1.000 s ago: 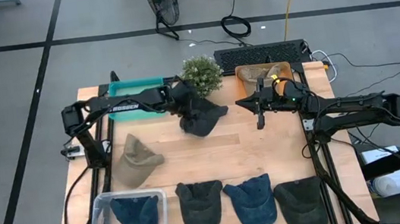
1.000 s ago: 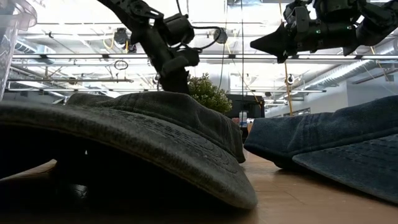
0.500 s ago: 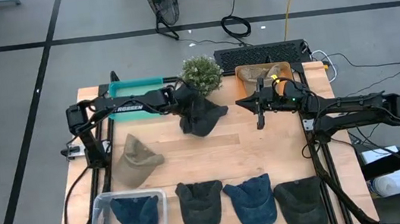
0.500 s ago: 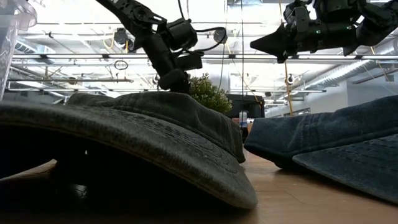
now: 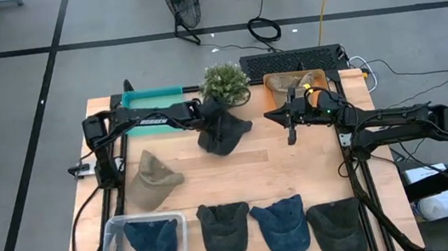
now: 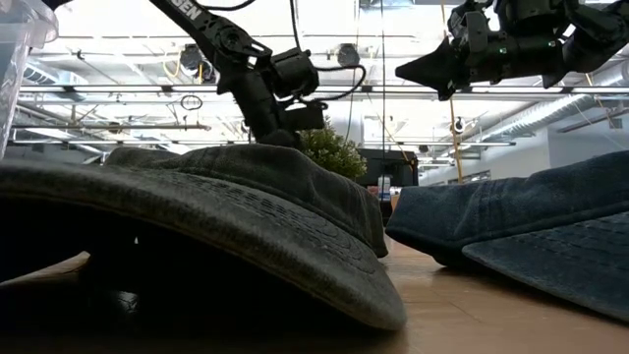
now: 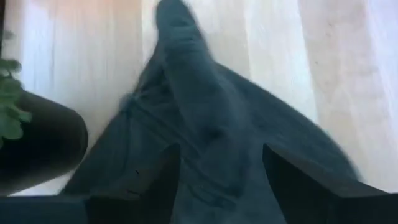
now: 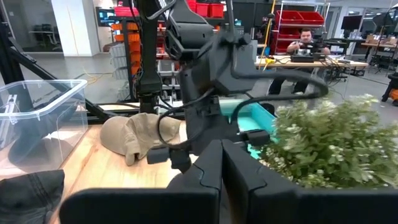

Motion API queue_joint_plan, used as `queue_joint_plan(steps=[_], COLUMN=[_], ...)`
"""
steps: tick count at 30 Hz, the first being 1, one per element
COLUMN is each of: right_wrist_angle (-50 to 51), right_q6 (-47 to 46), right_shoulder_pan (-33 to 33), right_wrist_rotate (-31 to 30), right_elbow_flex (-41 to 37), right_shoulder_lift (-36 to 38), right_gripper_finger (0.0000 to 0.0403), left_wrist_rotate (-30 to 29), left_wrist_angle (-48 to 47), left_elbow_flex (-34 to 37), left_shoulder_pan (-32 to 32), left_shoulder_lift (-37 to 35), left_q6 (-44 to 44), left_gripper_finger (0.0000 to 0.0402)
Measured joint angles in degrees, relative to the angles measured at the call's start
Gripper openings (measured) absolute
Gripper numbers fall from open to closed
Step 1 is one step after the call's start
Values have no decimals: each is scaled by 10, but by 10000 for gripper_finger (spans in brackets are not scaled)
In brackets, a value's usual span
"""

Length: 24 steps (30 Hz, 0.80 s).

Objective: Pick & Place hat
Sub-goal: Put the top black cap into the green bin

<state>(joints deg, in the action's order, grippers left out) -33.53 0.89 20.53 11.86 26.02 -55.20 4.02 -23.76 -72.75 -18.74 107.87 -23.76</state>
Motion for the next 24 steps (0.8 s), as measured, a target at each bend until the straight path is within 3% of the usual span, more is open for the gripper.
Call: queue_joint_plan(steps=[6,19,24], right_wrist_angle=[2,2,2], right_q6=[0,0,0], right_shoulder_pan=[0,0,0], right_wrist_rotate=[0,0,0], right_elbow_flex=[0,0,0], right_shoulder_lift=[0,0,0], right_gripper_finger=[0,0,0], left_wrist_rotate=[0,0,-1], left_wrist_angle=[-1,-39,-62], left_elbow_flex=[0,0,0], left_shoulder_pan=[0,2,8], left_shoulder_lift=[2,2,-10], left_q6=[12,39,63], left_gripper_finger=[215,16,24])
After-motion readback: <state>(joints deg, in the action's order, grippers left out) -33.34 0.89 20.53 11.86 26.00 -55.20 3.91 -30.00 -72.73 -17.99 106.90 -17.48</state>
